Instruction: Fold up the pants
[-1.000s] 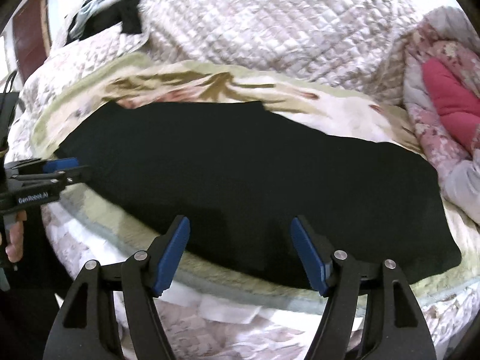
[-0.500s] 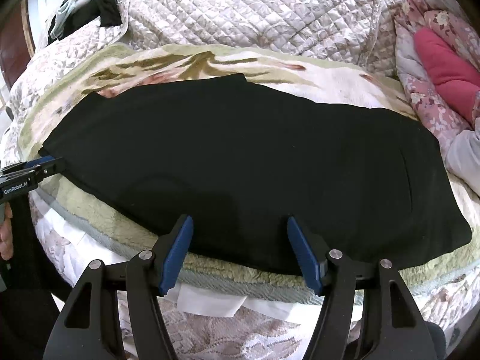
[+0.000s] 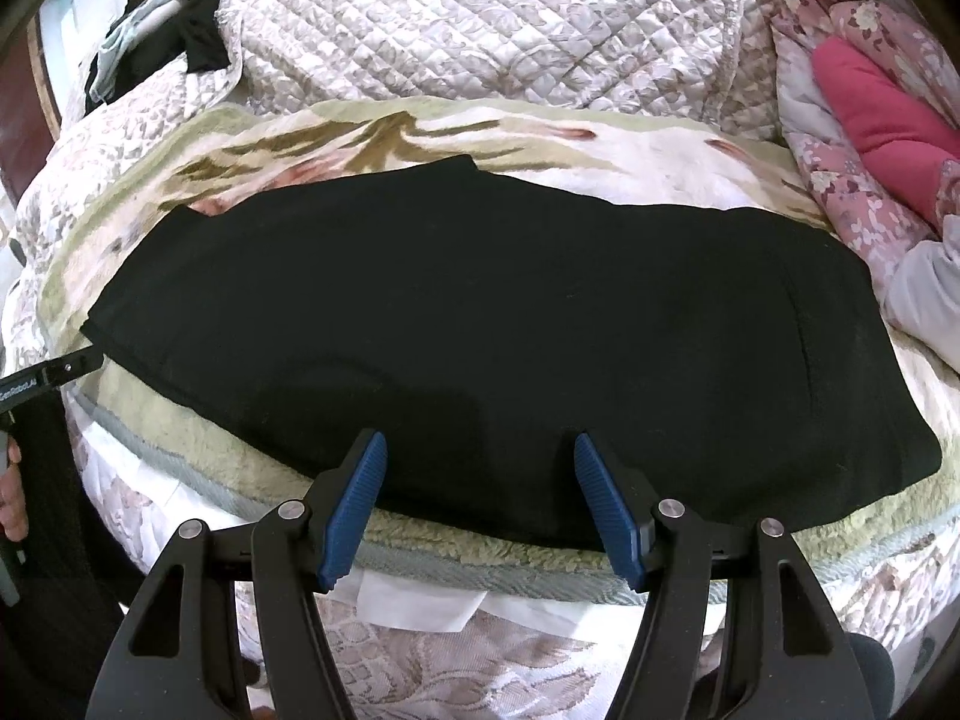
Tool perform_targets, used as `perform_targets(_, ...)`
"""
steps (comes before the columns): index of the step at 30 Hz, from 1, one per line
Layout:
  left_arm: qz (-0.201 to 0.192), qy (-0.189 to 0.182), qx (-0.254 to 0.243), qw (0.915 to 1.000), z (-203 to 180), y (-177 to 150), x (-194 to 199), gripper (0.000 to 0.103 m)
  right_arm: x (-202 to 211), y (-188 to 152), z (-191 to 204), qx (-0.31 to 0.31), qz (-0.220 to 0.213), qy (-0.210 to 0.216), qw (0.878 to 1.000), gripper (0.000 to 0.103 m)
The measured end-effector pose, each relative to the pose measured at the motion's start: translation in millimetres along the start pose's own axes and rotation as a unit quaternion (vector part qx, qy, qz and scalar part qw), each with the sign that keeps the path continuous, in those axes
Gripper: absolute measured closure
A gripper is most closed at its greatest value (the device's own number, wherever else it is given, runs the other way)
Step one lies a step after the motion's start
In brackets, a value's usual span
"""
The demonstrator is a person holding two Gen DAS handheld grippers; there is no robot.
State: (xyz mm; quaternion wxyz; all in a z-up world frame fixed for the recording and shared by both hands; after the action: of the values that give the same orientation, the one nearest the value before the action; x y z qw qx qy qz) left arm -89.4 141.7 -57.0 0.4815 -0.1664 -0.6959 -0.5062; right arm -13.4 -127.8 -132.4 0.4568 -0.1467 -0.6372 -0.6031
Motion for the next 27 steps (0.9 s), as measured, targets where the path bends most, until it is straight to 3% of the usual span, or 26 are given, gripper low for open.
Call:
perform_targets(9,-0.007,-0.032,0.046,0.9984,4,14,-16,0.044,0,4,-3,-0.002,-0.001,0.0,1.0,0.037)
perform_targets(16,-0.02,-0.049,0.064,0.9966,7,30,-27,0.045,1,7,-6,-0.007,-0.005,-0.003,1.0,0.037)
perform_targets(20,-0.027,-0.036,0.053,0.9976,3,34,-32,0.048,1,8,-7,-0.009,-0.006,-0.005,1.0,0.037)
perform_targets(22,-0.032,-0.026,0.046,0.9981,0,36,-32,0.054,1,9,-8,-0.011,-0.007,-0.006,1.0,0.037)
perform_targets(24,-0.034,-0.018,0.037,0.9986,-2,37,-32,0.077,1,9,-10,-0.016,-0.008,-0.006,1.0,0.037)
perform_targets(27,-0.028,-0.019,0.023,0.9992,-7,41,-31,0.091,3,10,-13,-0.022,-0.01,-0.007,1.0,0.037)
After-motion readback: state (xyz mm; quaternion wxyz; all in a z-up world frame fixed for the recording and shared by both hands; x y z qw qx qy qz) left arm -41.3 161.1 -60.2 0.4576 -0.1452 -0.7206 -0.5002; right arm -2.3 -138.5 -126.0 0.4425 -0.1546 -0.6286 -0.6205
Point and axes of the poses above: each gripper's, at about its wrist camera, not at the fingertips, and x roughly against the way its jaws point, z to its left, y to its top, the point moved 2 cm from there along -x, roughly the way its jaws point, and after that the axes turned 11 degrees about y, right-handed, at the moved point
